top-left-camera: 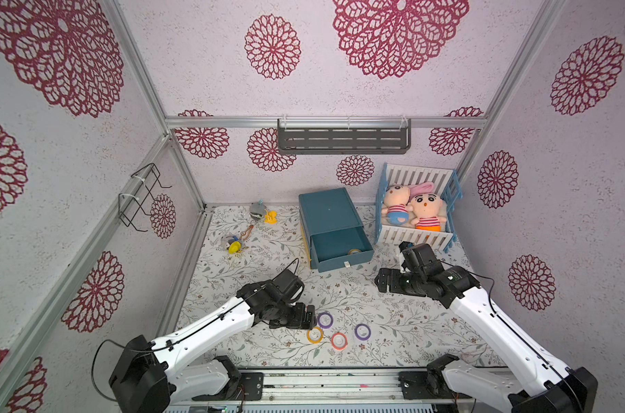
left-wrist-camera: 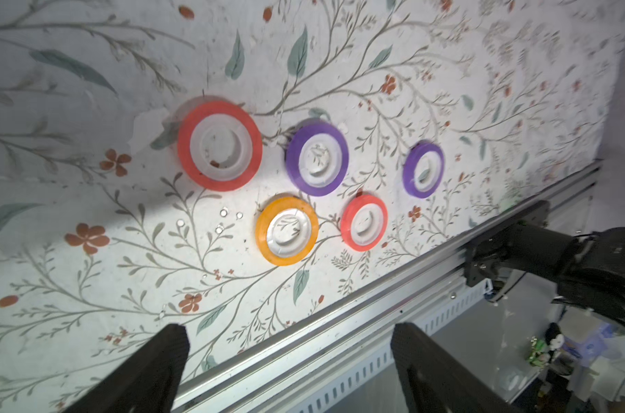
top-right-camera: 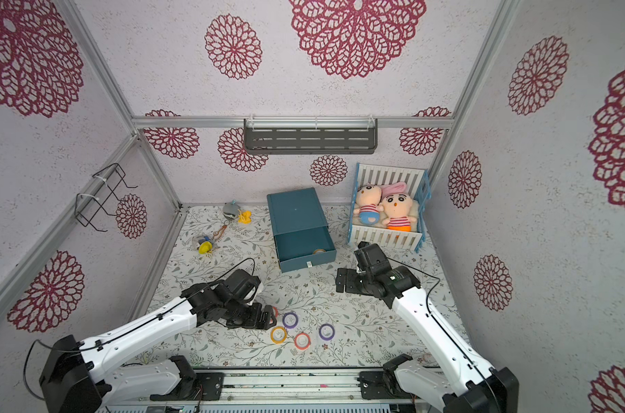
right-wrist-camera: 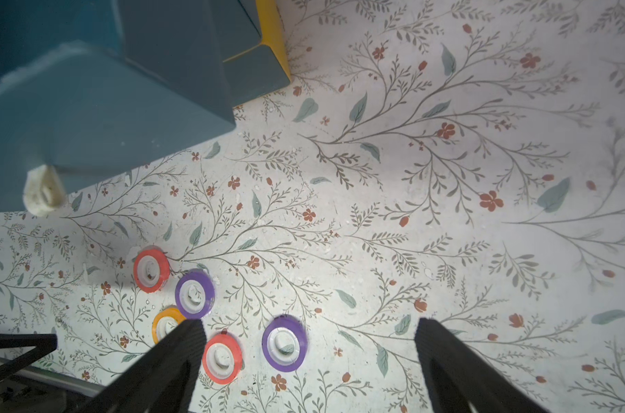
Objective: Place the transparent tape into the drawer according to color
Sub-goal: Pick up the tape at the center of the board.
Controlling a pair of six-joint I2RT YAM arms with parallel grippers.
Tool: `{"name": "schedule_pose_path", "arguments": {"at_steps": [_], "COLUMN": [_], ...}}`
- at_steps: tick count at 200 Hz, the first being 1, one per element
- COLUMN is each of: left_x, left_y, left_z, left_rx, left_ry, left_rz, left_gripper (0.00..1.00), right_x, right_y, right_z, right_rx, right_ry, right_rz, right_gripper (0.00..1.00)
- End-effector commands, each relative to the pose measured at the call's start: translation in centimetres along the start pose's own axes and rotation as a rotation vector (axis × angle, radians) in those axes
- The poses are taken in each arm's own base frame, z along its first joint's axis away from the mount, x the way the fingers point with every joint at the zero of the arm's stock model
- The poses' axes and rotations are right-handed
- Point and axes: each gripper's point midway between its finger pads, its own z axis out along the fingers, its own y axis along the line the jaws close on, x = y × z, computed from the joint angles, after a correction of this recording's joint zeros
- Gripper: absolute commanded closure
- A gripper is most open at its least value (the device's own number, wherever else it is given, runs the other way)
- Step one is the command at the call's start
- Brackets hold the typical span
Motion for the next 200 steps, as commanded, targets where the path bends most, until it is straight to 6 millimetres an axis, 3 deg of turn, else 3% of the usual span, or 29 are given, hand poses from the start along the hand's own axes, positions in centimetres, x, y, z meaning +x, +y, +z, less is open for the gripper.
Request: {"name": "schedule_pose_path", "arguments": {"at_steps": [1,72,103,200], "left_x": [0.8,0.9,1.1,1.0], "left_y": [1.0,-0.3,0.5,2.9], "left_z": [1.1,4.8,5.9,6.6], "left_rx": [-0.126,-0.226,-0.267,-0.302], "left_ry": [0.011,0.007,0.028,0.036], "left_rz": [-0.004,0.049,0.042,0.004], "left_gripper": [0.03,0.03,0.03,0.0], "right_x": [-0.5,0.1,-0.1,-0.3], "right_y": [0.6,0.0,-0.3,-0.6], "right_z": [-0.3,-0.2,-0.5,-1.0], "right_rx": [-0.055,-0.068,-0.064,-0.064], "right_ry": [-0.052,-0.057,-0.068,-0.084], "right_rz": [0.029,0.028,0.029,0.064], "right_gripper": [0.01,0.01,0.01,0.01]}}
